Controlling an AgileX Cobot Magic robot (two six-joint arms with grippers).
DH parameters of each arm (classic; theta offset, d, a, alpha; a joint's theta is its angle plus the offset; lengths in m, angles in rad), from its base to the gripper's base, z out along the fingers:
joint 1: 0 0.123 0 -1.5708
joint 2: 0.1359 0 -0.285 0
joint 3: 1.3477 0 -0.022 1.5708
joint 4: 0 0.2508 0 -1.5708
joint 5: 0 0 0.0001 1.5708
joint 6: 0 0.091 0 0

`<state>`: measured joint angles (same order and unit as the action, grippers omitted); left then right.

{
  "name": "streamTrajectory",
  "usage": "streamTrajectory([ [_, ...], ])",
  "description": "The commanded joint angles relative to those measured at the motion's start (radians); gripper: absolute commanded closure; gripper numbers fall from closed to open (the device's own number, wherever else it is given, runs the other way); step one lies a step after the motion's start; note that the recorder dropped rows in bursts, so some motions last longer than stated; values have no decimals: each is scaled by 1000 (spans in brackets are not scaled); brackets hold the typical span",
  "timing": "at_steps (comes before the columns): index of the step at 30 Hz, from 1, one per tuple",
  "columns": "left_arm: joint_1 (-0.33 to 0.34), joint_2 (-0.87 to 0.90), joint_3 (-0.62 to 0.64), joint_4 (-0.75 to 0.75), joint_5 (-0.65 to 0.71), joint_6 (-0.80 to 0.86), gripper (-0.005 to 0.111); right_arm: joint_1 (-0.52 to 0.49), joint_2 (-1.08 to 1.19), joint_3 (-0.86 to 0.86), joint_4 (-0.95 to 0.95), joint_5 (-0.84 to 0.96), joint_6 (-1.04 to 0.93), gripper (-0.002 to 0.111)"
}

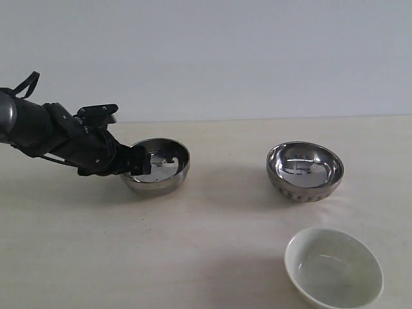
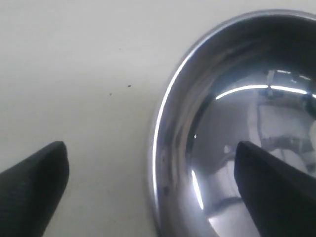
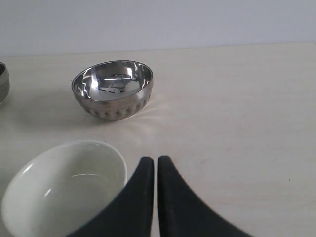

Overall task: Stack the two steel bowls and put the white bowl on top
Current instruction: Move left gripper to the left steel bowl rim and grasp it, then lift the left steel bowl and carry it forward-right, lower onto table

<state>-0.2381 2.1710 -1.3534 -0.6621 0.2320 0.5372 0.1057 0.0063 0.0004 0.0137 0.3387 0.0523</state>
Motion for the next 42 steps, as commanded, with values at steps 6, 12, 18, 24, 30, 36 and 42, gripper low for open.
streamTrajectory([
  [6,-6,19,-14,-104,11,1,76,-5,-6,0,0,-1,-6,108],
  [12,-6,19,-48,-89,144,-10,103,-5,-6,0,0,-1,-6,108],
  [18,-6,-22,-49,-89,174,-18,103,-5,-6,0,0,-1,-6,108],
  [24,-6,-99,-36,-89,228,-7,103,-5,-6,0,0,-1,-6,108],
  [30,-25,-192,46,-89,262,15,103,-5,-6,0,0,-1,-6,108],
  [36,-110,-282,180,-89,217,39,103,-5,-6,0,0,-1,-6,108],
  [42,-227,-324,256,-92,200,47,103,-5,-6,0,0,-1,-6,108],
])
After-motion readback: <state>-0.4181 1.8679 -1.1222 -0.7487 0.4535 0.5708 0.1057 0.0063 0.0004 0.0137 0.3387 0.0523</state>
